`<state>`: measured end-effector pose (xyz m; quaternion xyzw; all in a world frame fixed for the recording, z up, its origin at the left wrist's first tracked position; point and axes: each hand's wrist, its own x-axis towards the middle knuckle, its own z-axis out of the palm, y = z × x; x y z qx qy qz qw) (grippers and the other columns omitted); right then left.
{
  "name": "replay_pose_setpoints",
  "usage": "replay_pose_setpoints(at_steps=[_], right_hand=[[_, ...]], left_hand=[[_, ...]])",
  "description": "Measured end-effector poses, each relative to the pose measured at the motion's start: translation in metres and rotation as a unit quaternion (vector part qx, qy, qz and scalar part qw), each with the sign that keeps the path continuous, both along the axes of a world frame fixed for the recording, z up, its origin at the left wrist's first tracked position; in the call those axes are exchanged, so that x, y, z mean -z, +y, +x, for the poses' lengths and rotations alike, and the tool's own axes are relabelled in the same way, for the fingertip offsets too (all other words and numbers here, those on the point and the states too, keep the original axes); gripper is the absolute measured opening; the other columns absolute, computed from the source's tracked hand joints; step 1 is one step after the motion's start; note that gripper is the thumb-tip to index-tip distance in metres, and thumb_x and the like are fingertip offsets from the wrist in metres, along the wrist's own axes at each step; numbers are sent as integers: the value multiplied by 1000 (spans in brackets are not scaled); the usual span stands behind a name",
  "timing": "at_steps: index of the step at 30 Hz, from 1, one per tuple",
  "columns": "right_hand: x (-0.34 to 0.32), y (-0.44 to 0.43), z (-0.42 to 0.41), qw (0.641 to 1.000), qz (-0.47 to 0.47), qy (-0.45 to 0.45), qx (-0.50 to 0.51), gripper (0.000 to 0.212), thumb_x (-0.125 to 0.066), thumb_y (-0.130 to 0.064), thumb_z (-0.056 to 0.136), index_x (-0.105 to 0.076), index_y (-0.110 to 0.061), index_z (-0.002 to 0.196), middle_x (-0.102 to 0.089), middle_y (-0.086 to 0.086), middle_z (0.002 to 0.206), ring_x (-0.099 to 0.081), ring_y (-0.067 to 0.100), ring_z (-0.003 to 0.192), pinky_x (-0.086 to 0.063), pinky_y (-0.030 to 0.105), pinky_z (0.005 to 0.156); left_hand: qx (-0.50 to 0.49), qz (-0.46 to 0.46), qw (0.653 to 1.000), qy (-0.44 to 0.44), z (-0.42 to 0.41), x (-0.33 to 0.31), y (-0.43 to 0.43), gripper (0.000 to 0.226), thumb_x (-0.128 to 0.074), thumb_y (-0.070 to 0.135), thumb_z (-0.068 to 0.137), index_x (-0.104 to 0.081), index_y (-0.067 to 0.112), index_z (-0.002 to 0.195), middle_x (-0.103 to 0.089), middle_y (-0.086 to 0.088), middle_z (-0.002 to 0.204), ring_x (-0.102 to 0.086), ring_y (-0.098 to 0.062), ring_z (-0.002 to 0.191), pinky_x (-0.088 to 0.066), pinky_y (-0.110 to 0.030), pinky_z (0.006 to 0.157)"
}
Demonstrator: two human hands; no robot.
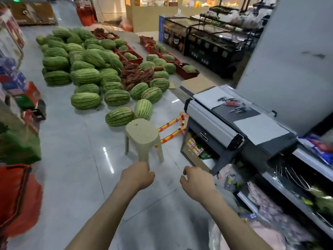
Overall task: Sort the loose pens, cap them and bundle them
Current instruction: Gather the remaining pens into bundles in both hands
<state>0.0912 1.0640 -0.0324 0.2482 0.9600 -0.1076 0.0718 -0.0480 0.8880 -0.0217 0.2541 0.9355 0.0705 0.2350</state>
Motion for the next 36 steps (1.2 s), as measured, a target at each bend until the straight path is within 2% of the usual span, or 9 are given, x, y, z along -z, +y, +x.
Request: replay_pose_setpoints(at_steps=[3, 8, 12, 16, 22, 26, 29, 31, 36], right_hand=[[3, 38, -18, 998, 2, -1, 56, 30, -46, -38, 96, -64, -18, 108, -69, 3, 105, -66, 31, 93, -43, 34, 69], [16, 122, -56, 993, -6, -13, 117, 22, -46, -35, 95, -57, -16, 92, -68, 6, 100, -66, 32, 92, -45, 34, 71], [21, 190, -90, 991, -11, -4, 136, 28, -43, -38, 98, -61, -16, 104, -68, 10, 112, -66, 35, 102, -50, 37, 79], [25, 252, -123, 989, -5, 8, 149, 30, -45, -42, 99, -62, -18, 101, -70, 7, 112, -67, 31, 101, -39, 35, 74], [31, 317, -154, 985, -19, -21, 171, 29, -44, -42, 96, -60, -19, 103, -70, 8, 111, -68, 32, 100, -47, 36, 75], [42, 353, -179, 973, -61, -47, 218, 36, -32, -49, 81, -53, -20, 89, -70, 7, 106, -68, 32, 96, -49, 36, 74], [57, 382, -200, 964, -40, -56, 256, 28, -43, -39, 94, -61, -19, 100, -70, 7, 109, -67, 31, 98, -49, 36, 79], [64, 399, -215, 958, -31, -57, 279, 26, -46, -37, 98, -62, -18, 107, -70, 7, 114, -67, 31, 103, -48, 35, 84], [60, 436, -249, 925, -44, -58, 374, 25, -47, -37, 95, -61, -19, 105, -69, 8, 116, -66, 32, 105, -49, 36, 80]], left_hand=[[52, -14, 999, 2, -42, 4, 54, 32, -45, 40, 97, -64, 23, 115, -66, -2, 115, -62, -22, 96, -51, -35, 80], [136, -14, 990, 26, -95, 6, 159, 43, -47, 45, 99, -63, 21, 131, -65, -6, 131, -64, -26, 113, -50, -35, 85], [175, -36, 983, 37, -129, 2, 239, 43, -45, 46, 100, -61, 23, 132, -63, -5, 134, -62, -27, 118, -44, -35, 82], [215, -43, 974, 49, -159, -1, 316, 43, -44, 46, 103, -61, 24, 135, -62, -5, 138, -62, -25, 121, -47, -34, 86], [283, -63, 957, 28, -190, 13, 401, 33, -47, 42, 103, -63, 28, 128, -68, 2, 123, -62, -17, 97, -43, -26, 66], [305, -55, 951, 14, -219, 30, 448, 25, -48, 37, 100, -63, 26, 116, -66, 1, 110, -63, -20, 94, -58, -38, 84], [335, -18, 942, 23, -246, 44, 482, 18, -46, 31, 95, -58, 18, 94, -62, -3, 97, -60, -25, 87, -54, -37, 76], [339, 7, 940, 26, -266, 50, 506, 15, -47, 29, 95, -55, 18, 88, -63, -2, 93, -61, -25, 84, -49, -34, 69], [391, 3, 920, -3, -314, 53, 570, 16, -49, 34, 99, -46, 19, 93, -65, -8, 108, -64, -30, 101, -49, -36, 74]])
